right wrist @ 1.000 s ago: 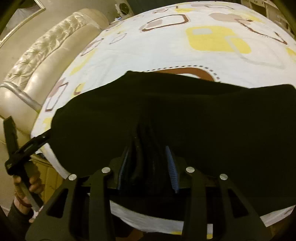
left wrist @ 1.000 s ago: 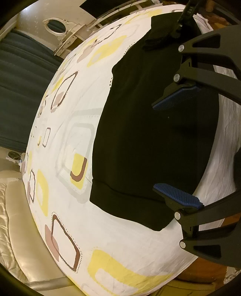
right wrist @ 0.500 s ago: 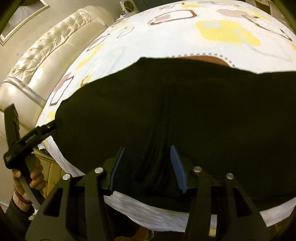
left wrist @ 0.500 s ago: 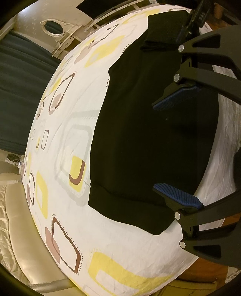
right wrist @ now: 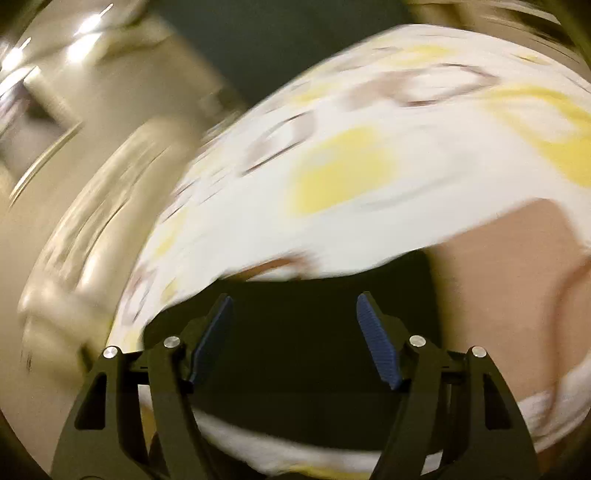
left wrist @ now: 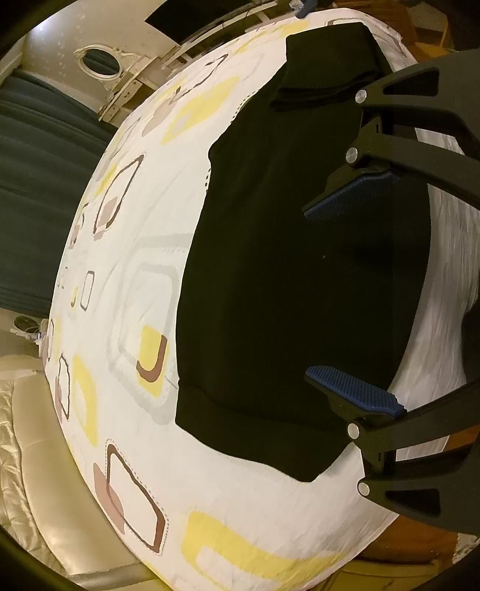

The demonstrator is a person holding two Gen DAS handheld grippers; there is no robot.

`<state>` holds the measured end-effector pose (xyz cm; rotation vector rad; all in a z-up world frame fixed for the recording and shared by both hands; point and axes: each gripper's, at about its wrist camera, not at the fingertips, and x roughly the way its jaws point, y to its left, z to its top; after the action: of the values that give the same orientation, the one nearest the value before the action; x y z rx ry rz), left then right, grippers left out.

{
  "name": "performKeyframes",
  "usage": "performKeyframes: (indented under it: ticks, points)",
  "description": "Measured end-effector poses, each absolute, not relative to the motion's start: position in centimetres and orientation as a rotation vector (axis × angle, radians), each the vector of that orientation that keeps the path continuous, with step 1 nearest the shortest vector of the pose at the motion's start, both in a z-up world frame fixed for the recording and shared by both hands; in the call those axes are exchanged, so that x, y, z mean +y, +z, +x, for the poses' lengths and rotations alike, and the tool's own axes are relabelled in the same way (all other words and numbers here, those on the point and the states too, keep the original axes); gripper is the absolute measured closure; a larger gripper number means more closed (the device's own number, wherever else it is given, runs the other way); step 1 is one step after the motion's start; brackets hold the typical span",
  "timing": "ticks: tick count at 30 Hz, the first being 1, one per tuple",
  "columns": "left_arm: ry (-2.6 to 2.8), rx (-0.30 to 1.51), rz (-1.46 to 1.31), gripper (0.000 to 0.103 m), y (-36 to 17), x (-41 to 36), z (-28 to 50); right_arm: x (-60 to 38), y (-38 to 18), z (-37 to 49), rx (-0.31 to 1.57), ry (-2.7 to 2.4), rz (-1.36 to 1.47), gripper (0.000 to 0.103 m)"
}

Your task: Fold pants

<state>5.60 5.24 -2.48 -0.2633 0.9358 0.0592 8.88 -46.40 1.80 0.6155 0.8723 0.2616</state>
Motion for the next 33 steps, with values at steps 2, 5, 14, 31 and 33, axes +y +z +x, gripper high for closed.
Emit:
performKeyframes:
  ticks: [2,5,14,31,33]
  points:
    - [0.053,0.938,-0.253,0.023,-2.6,4.9,5.6,-50.3,-1.0,10.2,0.938,0.182,0.710,0.039]
    - [0.049,0.942,-0.238,0.023,-2.7,4.7,5.5,-52.4,-4.8,11.8,1.003,0.217,0.841,0.041]
    - [0.036,0.954,-0.229,0.023,-3.0,4.2,5.5,-52.1,-10.1,13.1,1.037,0.290,0.951,0.084]
    - [0.042,0.949,-0.228,0.023,-3.0,4.4,5.3,-53.5,-9.4,4.5,1.000,0.460,1.066,0.051]
    - [0.038,0.947,-0.225,0.023,-3.0,4.3,5.2,-53.4,-9.9,3.4,1.017,0.469,1.065,0.055]
